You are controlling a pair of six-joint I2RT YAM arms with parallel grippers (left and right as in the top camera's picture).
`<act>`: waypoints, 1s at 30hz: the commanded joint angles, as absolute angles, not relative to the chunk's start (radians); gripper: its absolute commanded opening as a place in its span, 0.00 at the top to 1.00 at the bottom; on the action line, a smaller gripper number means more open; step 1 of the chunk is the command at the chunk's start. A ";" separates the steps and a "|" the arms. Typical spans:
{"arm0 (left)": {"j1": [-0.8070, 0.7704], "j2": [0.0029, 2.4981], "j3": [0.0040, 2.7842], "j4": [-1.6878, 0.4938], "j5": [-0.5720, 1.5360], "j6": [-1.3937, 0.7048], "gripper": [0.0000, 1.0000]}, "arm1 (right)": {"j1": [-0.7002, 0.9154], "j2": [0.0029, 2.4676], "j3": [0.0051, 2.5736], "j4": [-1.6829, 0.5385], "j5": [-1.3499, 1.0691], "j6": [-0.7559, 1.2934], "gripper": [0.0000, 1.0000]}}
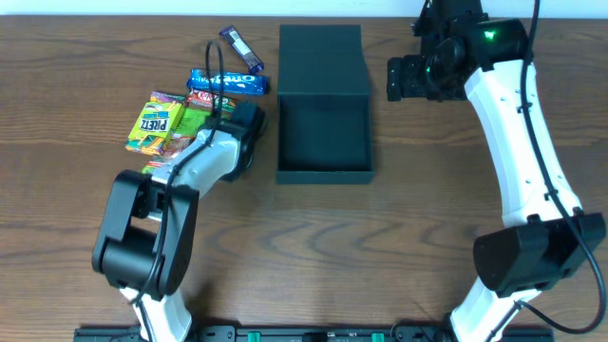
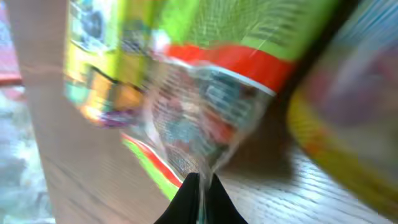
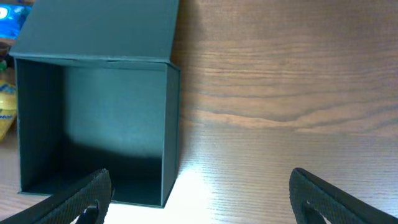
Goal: Pack container
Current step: 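Grasp the gummy bag with the left gripper and lift it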
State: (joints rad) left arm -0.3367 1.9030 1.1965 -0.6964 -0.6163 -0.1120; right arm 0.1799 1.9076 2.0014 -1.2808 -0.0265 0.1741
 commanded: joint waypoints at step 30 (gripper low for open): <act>-0.397 1.717 1.594 -0.884 -0.432 -0.151 0.22 | 0.176 1.909 2.001 -1.277 -0.027 0.154 0.08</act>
State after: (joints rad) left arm -0.4179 1.7332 1.5734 -0.8532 -0.5003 -0.1165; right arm 0.1799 1.9076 2.0014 -1.2758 -0.0265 0.1734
